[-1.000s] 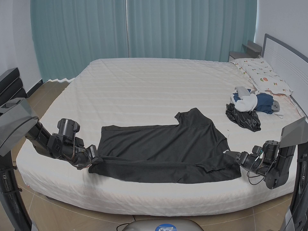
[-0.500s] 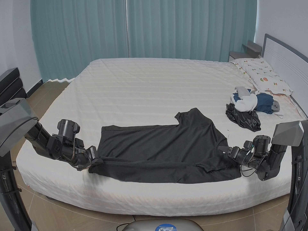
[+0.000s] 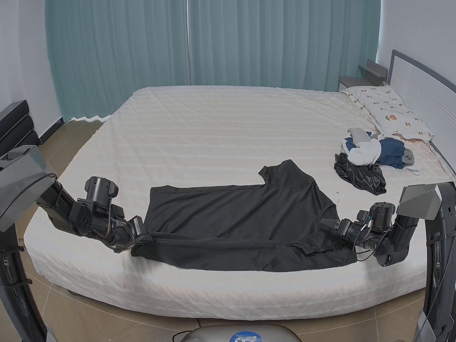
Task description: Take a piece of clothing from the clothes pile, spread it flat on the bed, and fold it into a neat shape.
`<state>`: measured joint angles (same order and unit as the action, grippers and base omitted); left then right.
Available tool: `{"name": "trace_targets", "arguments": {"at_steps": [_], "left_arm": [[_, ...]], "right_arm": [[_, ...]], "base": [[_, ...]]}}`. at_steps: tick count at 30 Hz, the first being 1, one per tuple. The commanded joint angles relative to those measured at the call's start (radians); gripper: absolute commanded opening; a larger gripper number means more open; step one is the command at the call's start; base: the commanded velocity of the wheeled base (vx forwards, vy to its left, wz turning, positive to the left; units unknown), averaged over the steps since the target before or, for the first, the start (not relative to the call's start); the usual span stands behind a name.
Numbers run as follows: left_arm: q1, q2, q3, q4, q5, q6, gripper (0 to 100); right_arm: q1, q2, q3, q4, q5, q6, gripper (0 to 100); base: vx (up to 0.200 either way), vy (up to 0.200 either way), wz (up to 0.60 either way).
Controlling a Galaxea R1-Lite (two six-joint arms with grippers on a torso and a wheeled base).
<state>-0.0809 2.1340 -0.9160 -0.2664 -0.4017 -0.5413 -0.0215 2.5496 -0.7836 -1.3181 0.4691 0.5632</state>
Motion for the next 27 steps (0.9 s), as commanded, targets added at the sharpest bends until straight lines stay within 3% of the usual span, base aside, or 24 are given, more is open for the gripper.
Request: {"name": "trace_targets", "arguments": {"at_steps": [1, 2, 3, 12, 27], "left_arm": [[0.001, 0.001, -0.001, -0.001, 0.000, 0.000, 0], [0.001, 0.001, -0.003, -0.001, 0.000, 0.000, 0], [0.000, 0.001, -0.003, -0.001, 0.000, -0.002, 0], [0.001, 0.003, -0.006, -0.001, 0.000, -0.002, 0], [0.001, -0.048, 0.011, 0.009, 0.000, -0.003, 0]], "right_arm": [[0.000, 0.017, 0.001, 0.000, 0.000, -0.006, 100], [0.000, 0.017, 0.003, -0.001, 0.000, -0.012, 100], [0.000, 0.017, 0.003, -0.001, 0.000, -0.020, 0], [-0.008, 0.005, 0.035, -0.015, 0.000, -0.031, 0], [-0.049, -0.137, 0.253, -0.204, 0.014, -0.002, 0]], "base": [[0.000, 0.000, 0.00], [0.000, 0.000, 0.00], [0.000, 0.000, 0.00], [0.000, 0.000, 0.00], [0.000, 0.000, 0.00]]}}
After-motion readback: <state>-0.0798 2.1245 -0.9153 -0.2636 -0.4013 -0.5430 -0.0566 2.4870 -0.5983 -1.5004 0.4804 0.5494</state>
